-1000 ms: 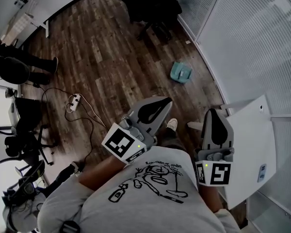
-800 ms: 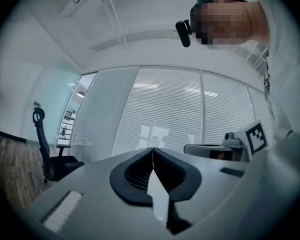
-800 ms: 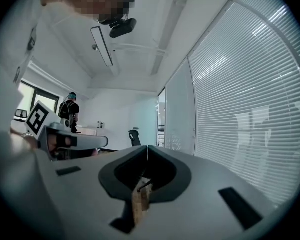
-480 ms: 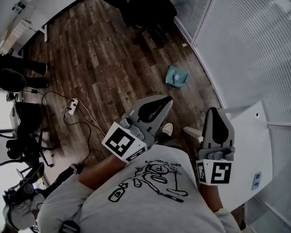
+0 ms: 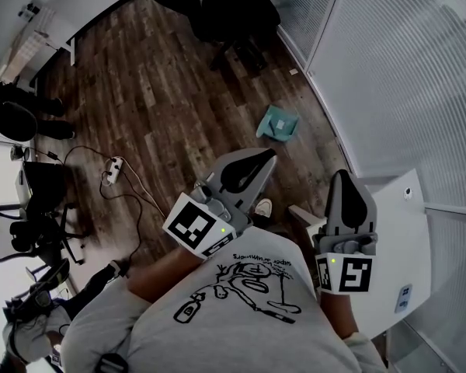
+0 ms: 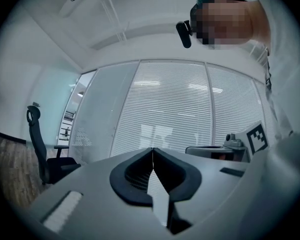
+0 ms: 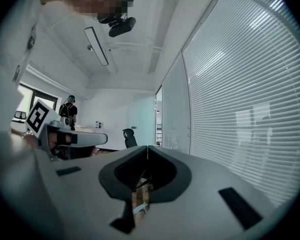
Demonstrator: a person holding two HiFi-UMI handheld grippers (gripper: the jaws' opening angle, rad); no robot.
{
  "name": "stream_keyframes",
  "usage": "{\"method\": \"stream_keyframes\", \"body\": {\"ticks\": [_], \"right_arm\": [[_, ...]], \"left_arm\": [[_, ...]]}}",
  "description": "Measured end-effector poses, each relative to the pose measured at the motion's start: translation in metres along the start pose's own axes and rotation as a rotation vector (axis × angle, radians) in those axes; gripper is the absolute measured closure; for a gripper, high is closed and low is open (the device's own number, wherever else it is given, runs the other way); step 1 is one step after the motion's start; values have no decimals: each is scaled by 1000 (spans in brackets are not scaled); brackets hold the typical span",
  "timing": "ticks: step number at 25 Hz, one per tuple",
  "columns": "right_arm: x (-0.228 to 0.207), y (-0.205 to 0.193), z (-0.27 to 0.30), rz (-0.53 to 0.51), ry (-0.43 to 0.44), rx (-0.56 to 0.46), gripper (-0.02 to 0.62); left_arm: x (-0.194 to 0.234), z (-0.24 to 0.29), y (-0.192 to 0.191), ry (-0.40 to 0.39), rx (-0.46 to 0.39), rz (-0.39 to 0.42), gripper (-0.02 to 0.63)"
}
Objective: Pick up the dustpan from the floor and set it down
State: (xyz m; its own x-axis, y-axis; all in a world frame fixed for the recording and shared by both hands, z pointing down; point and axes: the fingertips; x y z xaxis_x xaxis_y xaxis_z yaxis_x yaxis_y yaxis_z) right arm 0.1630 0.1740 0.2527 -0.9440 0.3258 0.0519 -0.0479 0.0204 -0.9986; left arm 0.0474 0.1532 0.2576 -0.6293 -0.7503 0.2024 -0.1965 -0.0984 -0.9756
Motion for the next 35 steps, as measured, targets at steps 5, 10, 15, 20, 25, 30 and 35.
{"method": "stream_keyframes", "body": {"ticks": [5, 10, 15, 20, 25, 30, 35], "right_arm": [[-8, -4, 7, 11, -1, 7, 591], [-14, -10, 22, 22, -7, 25, 591], [-14, -11, 44, 18, -24, 30, 591], [-8, -8, 82, 14, -41, 38, 591], [4, -5, 127, 9, -56, 48, 591], [17, -2, 168, -3, -71, 56, 591], [27, 2, 192, -19, -88, 55, 591]], "left_arm": [[6, 8, -7, 13, 17, -13, 604], [18, 20, -9, 6, 31, -18, 604], [40, 29, -9, -9, 37, -25, 604], [76, 41, 2, -32, 35, -22, 604], [124, 49, 14, -46, 32, -22, 604], [167, 56, 20, -71, 39, -27, 604], [193, 60, 25, -97, 40, -28, 604]]}}
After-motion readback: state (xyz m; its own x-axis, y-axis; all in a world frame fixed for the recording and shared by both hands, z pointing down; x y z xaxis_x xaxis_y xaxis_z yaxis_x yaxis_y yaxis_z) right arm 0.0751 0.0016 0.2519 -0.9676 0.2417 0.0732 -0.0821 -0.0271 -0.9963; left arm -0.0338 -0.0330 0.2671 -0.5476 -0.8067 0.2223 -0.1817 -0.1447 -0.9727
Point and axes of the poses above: the fingertips, and each gripper's own axes: z forward along the fingers, x to its left, y out of its top, and after that the axes turned 4 degrees about -x, right-handed
